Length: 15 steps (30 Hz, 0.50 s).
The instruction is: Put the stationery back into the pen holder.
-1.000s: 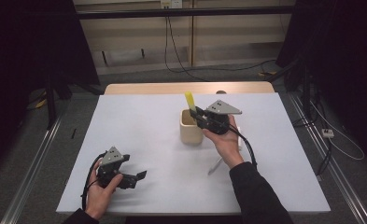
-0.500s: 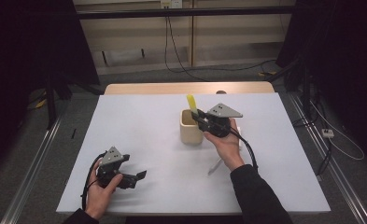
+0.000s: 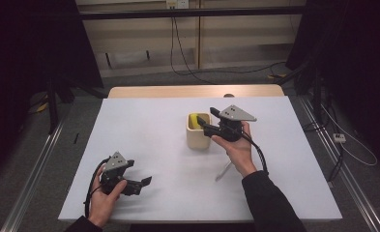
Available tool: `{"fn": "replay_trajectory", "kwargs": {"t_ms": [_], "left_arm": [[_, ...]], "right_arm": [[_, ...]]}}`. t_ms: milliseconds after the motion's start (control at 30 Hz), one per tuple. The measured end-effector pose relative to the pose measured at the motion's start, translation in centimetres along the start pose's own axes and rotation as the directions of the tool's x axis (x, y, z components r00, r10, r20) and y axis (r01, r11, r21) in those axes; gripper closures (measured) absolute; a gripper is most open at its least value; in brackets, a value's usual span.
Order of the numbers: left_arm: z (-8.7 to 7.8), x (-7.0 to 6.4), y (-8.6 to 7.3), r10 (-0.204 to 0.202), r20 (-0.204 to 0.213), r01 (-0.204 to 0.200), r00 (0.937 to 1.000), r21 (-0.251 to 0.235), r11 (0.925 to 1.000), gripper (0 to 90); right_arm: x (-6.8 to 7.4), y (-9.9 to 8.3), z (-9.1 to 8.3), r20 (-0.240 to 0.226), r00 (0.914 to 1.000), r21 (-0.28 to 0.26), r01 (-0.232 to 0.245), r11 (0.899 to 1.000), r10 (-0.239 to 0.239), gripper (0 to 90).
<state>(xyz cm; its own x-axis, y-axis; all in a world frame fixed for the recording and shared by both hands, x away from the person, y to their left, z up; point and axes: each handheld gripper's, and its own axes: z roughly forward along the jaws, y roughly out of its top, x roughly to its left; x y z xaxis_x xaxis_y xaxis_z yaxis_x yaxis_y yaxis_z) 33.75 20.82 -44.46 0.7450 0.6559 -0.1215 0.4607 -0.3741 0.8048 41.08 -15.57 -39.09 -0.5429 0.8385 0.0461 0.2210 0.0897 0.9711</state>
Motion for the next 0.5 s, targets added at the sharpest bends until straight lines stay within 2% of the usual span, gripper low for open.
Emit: {"fn": "replay_trajectory", "kwargs": {"t_ms": [33, 100, 233, 500], "left_arm": [[0.0, 0.0, 0.0, 0.001, 0.000, -0.001, 1.0000, 0.000, 1.0000, 5.7], [0.0, 0.0, 0.0, 0.000, -0.002, 0.000, 1.0000, 0.000, 1.0000, 5.7], [-0.1, 0.0, 0.0, 0.001, -0.003, -0.001, 1.0000, -0.002, 1.0000, 5.7], [-0.1, 0.1, 0.0, -0.003, -0.007, 0.003, 1.0000, -0.003, 1.0000, 5.7]], "right_arm": [[0.0, 0.0, 0.0, 0.003, 1.0000, 0.008, -0.003, 1.000, 0.003, 26.2], [-0.1, -0.1, -0.1, 0.007, 0.9992, 0.023, -0.038, 0.999, 0.038, 18.4], [-0.4, 0.0, -0.4, 0.010, 0.9991, 0.049, -0.041, 0.998, 0.040, 12.8], [-0.8, -0.1, -1.8, 0.005, 0.9988, 0.061, -0.048, 0.997, 0.048, 11.9]]}}
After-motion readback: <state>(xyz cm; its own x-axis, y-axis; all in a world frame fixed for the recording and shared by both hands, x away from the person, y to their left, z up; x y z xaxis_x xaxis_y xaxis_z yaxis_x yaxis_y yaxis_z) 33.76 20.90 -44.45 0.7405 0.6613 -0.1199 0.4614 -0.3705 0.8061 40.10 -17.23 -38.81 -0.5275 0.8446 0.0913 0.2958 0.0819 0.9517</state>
